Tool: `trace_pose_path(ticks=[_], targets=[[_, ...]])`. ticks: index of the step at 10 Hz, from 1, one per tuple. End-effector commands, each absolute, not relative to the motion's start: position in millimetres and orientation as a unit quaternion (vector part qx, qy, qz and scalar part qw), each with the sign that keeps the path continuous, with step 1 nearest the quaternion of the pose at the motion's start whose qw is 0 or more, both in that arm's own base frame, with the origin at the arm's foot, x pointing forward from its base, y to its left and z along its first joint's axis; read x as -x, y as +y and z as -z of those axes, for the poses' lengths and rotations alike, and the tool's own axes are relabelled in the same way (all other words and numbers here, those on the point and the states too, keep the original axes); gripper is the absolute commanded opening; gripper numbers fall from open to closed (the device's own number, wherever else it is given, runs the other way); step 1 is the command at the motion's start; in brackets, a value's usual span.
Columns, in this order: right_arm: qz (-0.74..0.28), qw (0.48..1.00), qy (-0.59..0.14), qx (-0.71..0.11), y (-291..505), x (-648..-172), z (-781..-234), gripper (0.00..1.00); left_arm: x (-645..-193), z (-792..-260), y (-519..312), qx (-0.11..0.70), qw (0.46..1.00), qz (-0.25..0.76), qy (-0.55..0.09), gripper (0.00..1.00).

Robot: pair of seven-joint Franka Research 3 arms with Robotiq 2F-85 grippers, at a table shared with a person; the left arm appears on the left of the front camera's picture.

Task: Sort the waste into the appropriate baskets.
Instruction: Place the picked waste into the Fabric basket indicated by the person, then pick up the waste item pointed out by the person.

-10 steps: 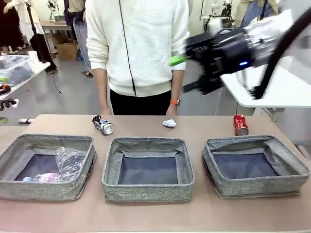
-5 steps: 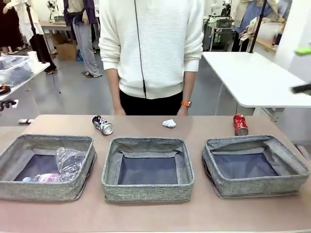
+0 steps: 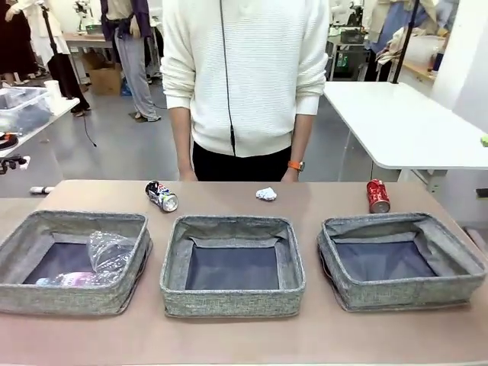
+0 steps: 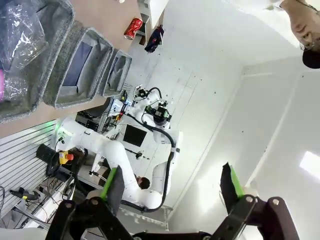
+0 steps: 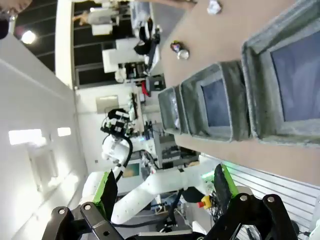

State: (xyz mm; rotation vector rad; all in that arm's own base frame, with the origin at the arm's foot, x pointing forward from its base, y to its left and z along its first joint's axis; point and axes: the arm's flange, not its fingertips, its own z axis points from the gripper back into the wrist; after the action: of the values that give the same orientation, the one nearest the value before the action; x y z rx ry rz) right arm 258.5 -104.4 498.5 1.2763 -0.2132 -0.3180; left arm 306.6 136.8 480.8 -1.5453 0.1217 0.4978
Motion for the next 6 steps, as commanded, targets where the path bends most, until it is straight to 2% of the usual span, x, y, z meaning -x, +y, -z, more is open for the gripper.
trace_pose_path(ticks=[1,6], targets=[[0.130,0.788,-0.094,-0.594,-99.3,-252.5,-515.0,1.00,-304.6,-481.4,138.0,0.687,0.690,-0.223,0.052,1.00],[0.130,0.788,-0.094,-0.594,-99.3,-252.5,-515.0,1.00,-304.6,-481.4,138.0,0.687,0.690,-0.223,0.052,1.00]])
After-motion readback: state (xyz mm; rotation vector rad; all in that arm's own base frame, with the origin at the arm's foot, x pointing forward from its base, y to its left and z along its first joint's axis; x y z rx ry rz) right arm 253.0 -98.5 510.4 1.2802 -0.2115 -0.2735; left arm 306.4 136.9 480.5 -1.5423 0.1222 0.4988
